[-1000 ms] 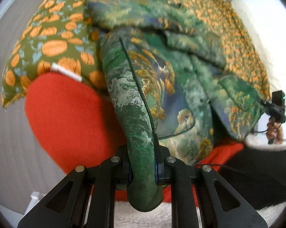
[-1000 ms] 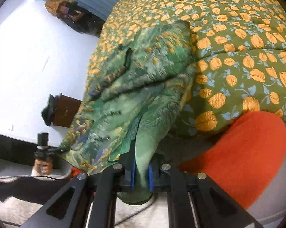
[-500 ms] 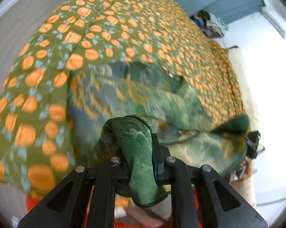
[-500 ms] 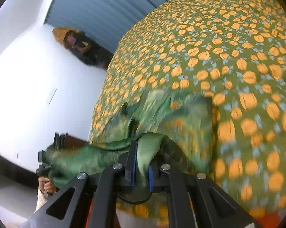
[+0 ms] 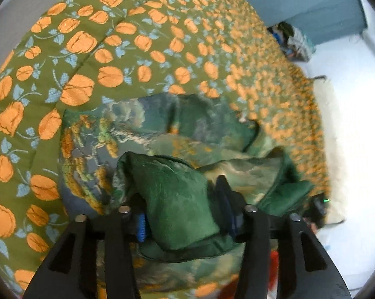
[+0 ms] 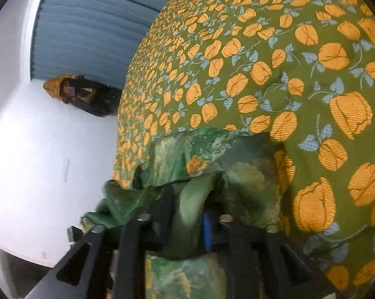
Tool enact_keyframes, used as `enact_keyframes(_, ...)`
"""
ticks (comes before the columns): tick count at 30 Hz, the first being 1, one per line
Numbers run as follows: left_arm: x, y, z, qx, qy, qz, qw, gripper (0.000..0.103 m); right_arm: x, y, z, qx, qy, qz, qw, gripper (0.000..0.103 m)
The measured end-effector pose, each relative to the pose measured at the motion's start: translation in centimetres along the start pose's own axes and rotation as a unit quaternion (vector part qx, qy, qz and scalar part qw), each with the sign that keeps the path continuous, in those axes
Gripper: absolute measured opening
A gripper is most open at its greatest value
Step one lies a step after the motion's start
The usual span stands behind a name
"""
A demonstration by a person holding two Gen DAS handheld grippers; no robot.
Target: Fold large clothes
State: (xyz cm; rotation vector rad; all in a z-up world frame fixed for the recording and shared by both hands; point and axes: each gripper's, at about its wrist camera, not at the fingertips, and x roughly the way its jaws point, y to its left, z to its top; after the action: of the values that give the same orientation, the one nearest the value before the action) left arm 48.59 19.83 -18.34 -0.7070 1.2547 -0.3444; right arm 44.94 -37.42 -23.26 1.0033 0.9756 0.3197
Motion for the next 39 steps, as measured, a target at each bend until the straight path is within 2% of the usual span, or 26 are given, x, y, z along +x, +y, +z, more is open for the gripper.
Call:
enact_keyframes(3, -2.6, -0.2, 0.5, -0.017, -0.025, -0.051, 0.9983, 0.074, -0.8, 1.0, 0.8, 0.018, 0.006, 0.033, 0.999, 0.057)
enact_keyframes(4, -3.5, 0.0, 0.6, -0.019, -0.037, -0.060, 0.9973, 0.076, -0.8, 1.2, 1.2, 0.021, 0.004, 0.039, 0.999, 0.059)
enact_keyframes(6, -5.3, 0.4, 0.7, -0.016, -0.074, -0.055, 0.9956, 0.092, -1.9, 1.9, 1.6, 0.007, -0.019, 0.042, 0.999, 0.065)
enact_keyframes(8, -6.6, 1.3, 0.5, -0.018, -0.100, -0.045, 0.9938, 0.095, -3.1, 2.6, 1.9, -0.019, -0.035, 0.033, 0.999, 0.067)
enact_keyframes(10, -6.7, 2.2, 0.0, -0.013, -0.091, -0.047, 0.9947, 0.095, -3.7, 3.4, 1.8, -0.058, -0.036, -0.007, 0.998, 0.067)
enact_keyframes(13, -5.0, 2.1, -1.1, 0.034, -0.055, -0.018, 0.9978, 0.095, -3.5, 4.8, 0.8, -0.137, -0.013, -0.063, 0.988, 0.067)
enact_keyframes(16, -1.1, 0.6, -1.9, 0.089, -0.018, 0.052, 0.9945, 0.095, -1.2, 5.5, -0.7, -0.212, 0.019, -0.134, 0.968, 0.067)
enact_keyframes(18, 1.1, -0.3, -1.9, 0.108, -0.012, 0.075, 0.9912, 0.095, 0.7, 5.7, -1.3, -0.249, 0.029, -0.183, 0.951, 0.067)
enact_keyframes(20, 3.3, -1.2, -1.5, 0.114, -0.013, 0.103, 0.9880, 0.095, 2.6, 5.5, -1.1, -0.268, 0.030, -0.216, 0.939, 0.067)
enact_keyframes(22, 4.7, -1.5, -1.3, 0.115, -0.014, 0.128, 0.9850, 0.087, 3.8, 5.7, -1.1, -0.282, 0.026, -0.227, 0.932, 0.068)
enact_keyframes(23, 5.2, -1.5, -1.2, 0.113, -0.010, 0.146, 0.9827, 0.069, 4.2, 5.8, -1.2, -0.290, 0.026, -0.229, 0.929, 0.068)
enact_keyframes(24, 5.5, -1.4, -1.1, 0.110, -0.006, 0.158, 0.9812, 0.042, 4.4, 5.8, -1.3, -0.295, 0.026, -0.231, 0.927, 0.065)
enact_keyframes(25, 5.6, -1.2, -1.1, 0.105, -0.005, 0.168, 0.9802, 0.028, 4.6, 5.9, -1.4, -0.300, 0.025, -0.234, 0.924, 0.059)
enact_keyframes(26, 5.3, -0.8, -1.2, 0.099, -0.005, 0.170, 0.9805, 0.015, 4.7, 6.1, -1.5, -0.306, 0.026, -0.240, 0.921, 0.036)
enact_keyframes(27, 4.7, -0.6, -1.3, 0.095, -0.008, 0.162, 0.9821, 0.011, 4.7, 6.3, -1.7, -0.312, 0.024, -0.251, 0.916, 0.018)
enact_keyframes(29, 3.4, -0.6, -1.7, 0.095, -0.024, 0.158, 0.9826, 0.009, 4.4, 6.9, -1.9, -0.325, 0.014, -0.253, 0.911, 0.014)
enact_keyframes(35, -1.6, -2.7, -1.1, 0.106, -0.094, 0.149, 0.9787, 0.008, 1.5, 12.1, -2.5, -0.376, -0.072, -0.266, 0.885, 0.012)
enact_keyframes(37, -2.5, -4.0, -0.4, 0.116, -0.130, 0.148, 0.9735, 0.008, 0.6, 14.3, -2.0, -0.390, -0.110, -0.259, 0.877, 0.012)
enact_keyframes(39, -2.3, -4.9, 0.4, 0.127, -0.170, 0.170, 0.9624, 0.008, 0.6, 15.5, -1.4, -0.397, -0.137, -0.261, 0.869, 0.012)
